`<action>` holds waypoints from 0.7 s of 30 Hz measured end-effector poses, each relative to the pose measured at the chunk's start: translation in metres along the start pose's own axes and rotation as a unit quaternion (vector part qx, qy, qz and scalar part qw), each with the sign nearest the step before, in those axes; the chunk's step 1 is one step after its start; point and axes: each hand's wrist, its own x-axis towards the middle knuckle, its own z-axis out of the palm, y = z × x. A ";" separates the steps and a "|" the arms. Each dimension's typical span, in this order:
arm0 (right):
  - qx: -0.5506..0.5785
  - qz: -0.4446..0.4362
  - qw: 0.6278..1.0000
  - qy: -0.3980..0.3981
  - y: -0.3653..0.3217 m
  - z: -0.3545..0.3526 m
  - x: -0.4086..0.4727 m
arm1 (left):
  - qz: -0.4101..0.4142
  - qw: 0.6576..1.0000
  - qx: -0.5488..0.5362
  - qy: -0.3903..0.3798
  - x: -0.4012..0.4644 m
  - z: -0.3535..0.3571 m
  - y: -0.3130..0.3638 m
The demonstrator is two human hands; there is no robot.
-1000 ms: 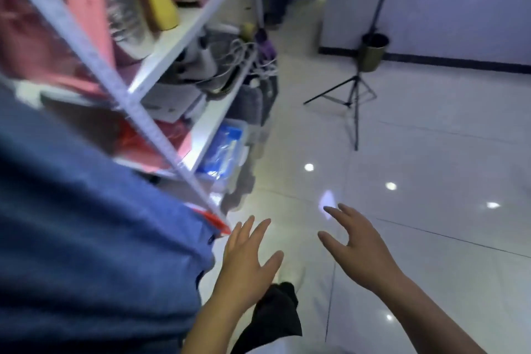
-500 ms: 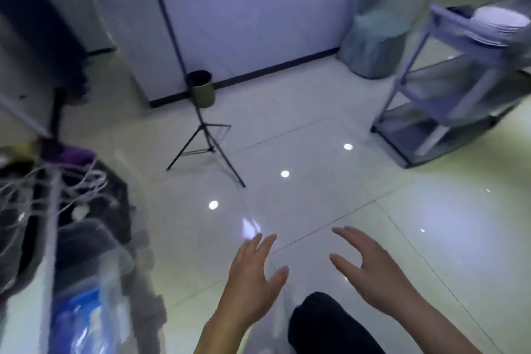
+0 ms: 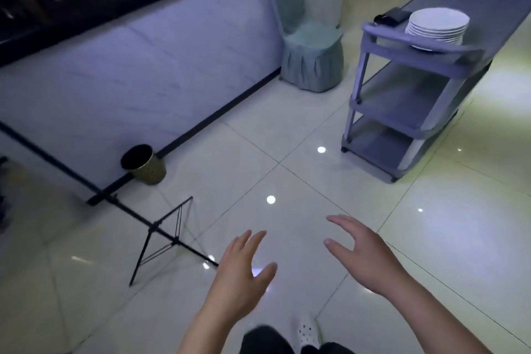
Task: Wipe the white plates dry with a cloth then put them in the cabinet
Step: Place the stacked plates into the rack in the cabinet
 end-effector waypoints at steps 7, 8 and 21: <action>0.003 0.006 0.999 0.031 -0.038 -0.034 0.163 | 0.042 0.999 -0.013 -0.021 0.177 -0.062 0.019; 0.007 0.013 0.999 0.045 -0.040 -0.040 0.186 | 0.049 0.998 -0.010 -0.025 0.206 -0.070 0.023; 0.087 0.169 0.947 0.257 -0.070 -0.181 0.403 | 0.236 0.955 0.045 -0.174 0.573 -0.142 0.191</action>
